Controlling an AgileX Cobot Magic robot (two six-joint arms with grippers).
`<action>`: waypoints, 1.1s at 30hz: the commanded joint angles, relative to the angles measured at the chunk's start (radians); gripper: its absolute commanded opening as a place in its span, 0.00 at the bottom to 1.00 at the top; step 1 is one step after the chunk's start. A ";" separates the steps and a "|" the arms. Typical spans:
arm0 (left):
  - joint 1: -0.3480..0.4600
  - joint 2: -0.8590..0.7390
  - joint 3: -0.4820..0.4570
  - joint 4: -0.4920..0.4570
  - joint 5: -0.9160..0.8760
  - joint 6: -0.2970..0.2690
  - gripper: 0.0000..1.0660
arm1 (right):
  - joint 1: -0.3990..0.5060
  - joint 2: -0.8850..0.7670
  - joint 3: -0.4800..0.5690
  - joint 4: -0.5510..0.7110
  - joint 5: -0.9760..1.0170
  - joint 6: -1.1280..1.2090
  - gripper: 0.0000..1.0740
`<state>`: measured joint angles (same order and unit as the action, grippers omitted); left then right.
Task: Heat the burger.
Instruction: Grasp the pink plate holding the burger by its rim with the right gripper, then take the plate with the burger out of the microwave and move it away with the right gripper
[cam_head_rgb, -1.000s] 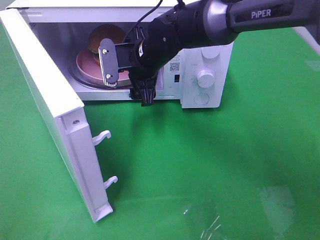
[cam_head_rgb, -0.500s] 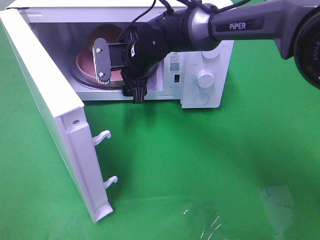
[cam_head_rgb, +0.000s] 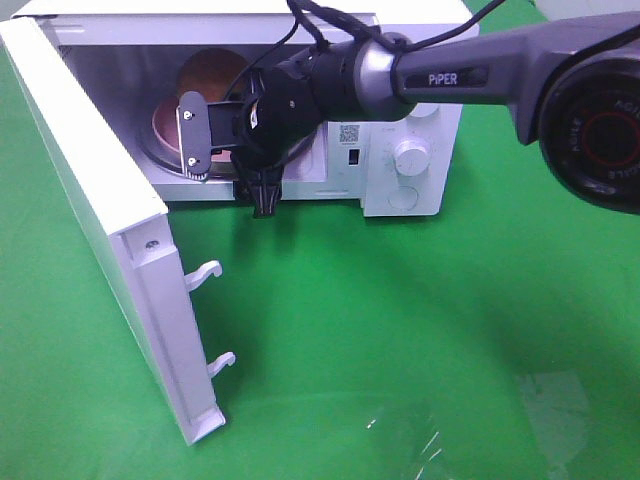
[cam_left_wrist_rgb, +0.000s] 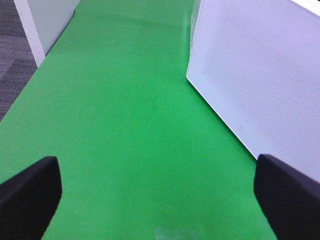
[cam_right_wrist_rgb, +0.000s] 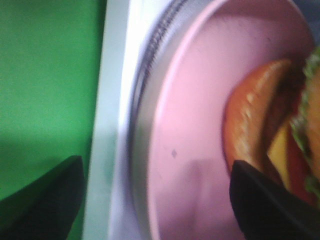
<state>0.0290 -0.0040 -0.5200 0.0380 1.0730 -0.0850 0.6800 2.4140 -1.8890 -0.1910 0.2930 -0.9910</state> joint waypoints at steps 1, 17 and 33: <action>0.001 -0.005 0.002 -0.005 -0.004 -0.002 0.91 | 0.012 0.028 -0.035 0.043 -0.001 0.009 0.72; 0.001 -0.005 0.002 -0.005 -0.004 -0.002 0.91 | 0.017 0.042 -0.051 0.088 0.006 0.065 0.12; 0.001 -0.005 0.002 -0.005 -0.004 -0.002 0.91 | 0.024 0.007 -0.051 0.092 0.064 0.090 0.00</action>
<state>0.0290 -0.0040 -0.5200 0.0380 1.0730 -0.0850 0.7010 2.4380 -1.9330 -0.1090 0.3410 -0.9160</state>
